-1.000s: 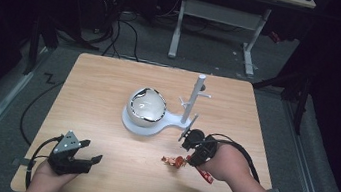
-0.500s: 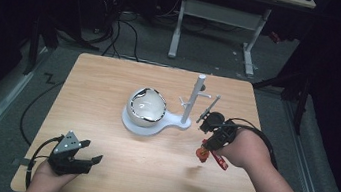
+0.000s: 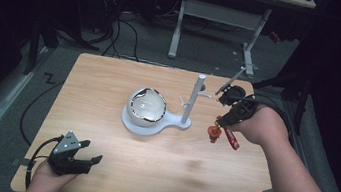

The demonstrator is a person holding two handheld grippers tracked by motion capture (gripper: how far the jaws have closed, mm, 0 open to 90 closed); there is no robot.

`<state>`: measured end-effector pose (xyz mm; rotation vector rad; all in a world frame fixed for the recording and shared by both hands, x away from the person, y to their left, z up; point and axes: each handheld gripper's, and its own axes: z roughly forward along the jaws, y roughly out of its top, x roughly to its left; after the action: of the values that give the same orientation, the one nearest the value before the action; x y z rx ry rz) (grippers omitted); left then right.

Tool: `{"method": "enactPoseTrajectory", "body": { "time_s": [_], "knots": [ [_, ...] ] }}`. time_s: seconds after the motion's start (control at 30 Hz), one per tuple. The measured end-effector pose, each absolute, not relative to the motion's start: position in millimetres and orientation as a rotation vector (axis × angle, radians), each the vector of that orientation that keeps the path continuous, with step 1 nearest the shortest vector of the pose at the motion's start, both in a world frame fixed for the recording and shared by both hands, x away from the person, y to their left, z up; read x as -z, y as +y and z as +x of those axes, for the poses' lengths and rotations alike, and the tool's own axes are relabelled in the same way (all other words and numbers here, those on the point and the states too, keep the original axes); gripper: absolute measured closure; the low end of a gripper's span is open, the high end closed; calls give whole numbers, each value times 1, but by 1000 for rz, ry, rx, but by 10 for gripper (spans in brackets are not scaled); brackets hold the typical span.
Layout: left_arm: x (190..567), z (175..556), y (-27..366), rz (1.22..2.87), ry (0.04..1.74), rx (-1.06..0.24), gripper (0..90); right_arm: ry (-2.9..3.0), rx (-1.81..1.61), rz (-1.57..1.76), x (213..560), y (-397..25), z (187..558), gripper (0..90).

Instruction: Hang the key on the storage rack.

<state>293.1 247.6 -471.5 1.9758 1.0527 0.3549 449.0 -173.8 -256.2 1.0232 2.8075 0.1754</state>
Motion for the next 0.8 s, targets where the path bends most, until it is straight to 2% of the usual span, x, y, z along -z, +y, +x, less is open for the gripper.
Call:
{"method": "enactPoseTrajectory", "body": {
  "time_s": [0.3,0.8],
  "knots": [
    [471,293,249,1975,1053,-351,290,2768,-210,1072,240,-174,474,748],
    [471,291,251,1972,1056,-356,291,2764,-213,1079,241,-149,499,748]
  ]
}}
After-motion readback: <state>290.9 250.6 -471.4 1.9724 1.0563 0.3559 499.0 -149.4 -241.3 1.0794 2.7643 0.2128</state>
